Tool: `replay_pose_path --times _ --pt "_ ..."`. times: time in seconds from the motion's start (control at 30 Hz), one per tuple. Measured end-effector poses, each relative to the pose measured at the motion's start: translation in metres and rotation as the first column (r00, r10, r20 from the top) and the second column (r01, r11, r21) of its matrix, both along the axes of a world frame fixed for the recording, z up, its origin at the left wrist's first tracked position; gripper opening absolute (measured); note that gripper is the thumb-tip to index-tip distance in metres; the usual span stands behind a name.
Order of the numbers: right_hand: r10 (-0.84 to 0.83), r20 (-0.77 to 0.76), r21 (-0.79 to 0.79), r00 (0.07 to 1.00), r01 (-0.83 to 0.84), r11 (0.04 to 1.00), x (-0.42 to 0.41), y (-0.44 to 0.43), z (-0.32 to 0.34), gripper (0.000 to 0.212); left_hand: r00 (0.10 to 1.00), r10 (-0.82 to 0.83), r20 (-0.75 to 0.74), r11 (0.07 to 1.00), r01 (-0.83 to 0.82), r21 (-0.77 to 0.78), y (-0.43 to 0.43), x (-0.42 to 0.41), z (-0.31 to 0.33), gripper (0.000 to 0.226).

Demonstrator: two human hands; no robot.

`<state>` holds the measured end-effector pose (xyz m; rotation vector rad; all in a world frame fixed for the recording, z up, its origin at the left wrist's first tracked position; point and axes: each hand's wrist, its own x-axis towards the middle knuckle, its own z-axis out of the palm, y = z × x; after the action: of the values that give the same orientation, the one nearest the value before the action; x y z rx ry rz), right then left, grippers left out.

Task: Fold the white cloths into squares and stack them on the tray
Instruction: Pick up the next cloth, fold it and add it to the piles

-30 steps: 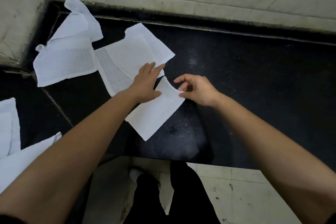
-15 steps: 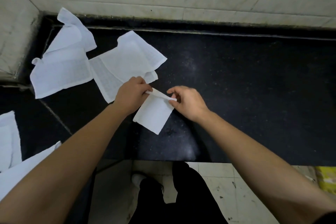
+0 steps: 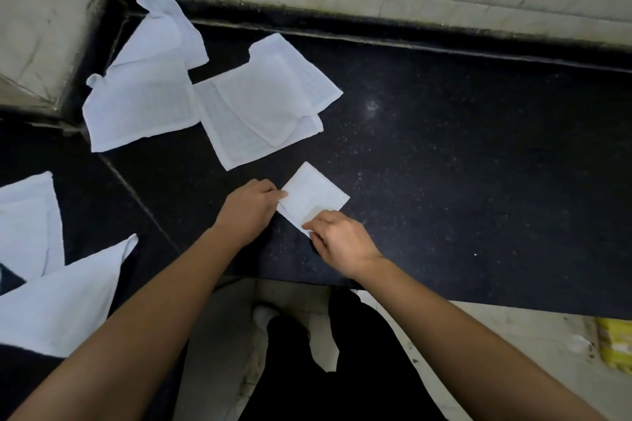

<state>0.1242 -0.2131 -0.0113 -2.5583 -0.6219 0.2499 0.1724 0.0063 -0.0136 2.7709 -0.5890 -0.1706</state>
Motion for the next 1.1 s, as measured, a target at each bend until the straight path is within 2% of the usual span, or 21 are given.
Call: replay_pose_path --times 0.23,0.47,0.6,0.67,0.73,0.83,1.0,1.1 --pt "0.097 0.082 0.034 0.992 -0.100 0.994 -0.004 0.000 -0.010 0.018 0.998 -0.038 0.057 0.997 0.041 -0.065 0.011 -0.010 -0.011 0.039" --pt "0.230 0.175 0.037 0.957 -0.240 0.970 -0.012 -0.003 -0.032 0.022 0.990 0.012 0.139 0.989 0.009 -0.147 0.021 -0.021 -0.021 0.027" --pt "0.148 0.169 0.124 0.974 -0.170 0.978 -0.016 -0.005 -0.024 0.020 0.977 0.063 0.206 0.987 -0.030 -0.159 0.014 -0.012 -0.017 0.035" --pt "0.028 0.194 0.179 0.980 -0.064 0.982 -0.016 -0.010 -0.018 0.020 0.979 -0.012 0.202 0.993 0.035 -0.112 -0.001 0.000 -0.011 0.041" --pt "-0.122 0.199 0.197 0.972 0.082 0.977 -0.015 -0.021 -0.015 0.021 0.974 -0.175 0.145 0.984 0.180 -0.017 -0.016 0.012 -0.010 0.048" --pt "-0.217 0.162 0.101 0.963 0.202 0.974 -0.014 -0.036 -0.012 0.030 0.935 -0.351 0.048 0.929 0.342 0.143 -0.026 0.025 -0.018 0.057" --pt "-0.249 0.039 -0.151 0.968 0.253 0.956 -0.003 -0.020 -0.006 0.059 0.934 -0.357 -0.036 0.910 0.356 0.214 -0.025 0.033 -0.027 0.060" --pt "-0.252 -0.038 -0.265 0.967 0.233 0.936 0.003 0.003 -0.016 0.068 0.931 -0.362 -0.054 0.905 0.364 0.219 -0.026 0.031 -0.030 0.061"
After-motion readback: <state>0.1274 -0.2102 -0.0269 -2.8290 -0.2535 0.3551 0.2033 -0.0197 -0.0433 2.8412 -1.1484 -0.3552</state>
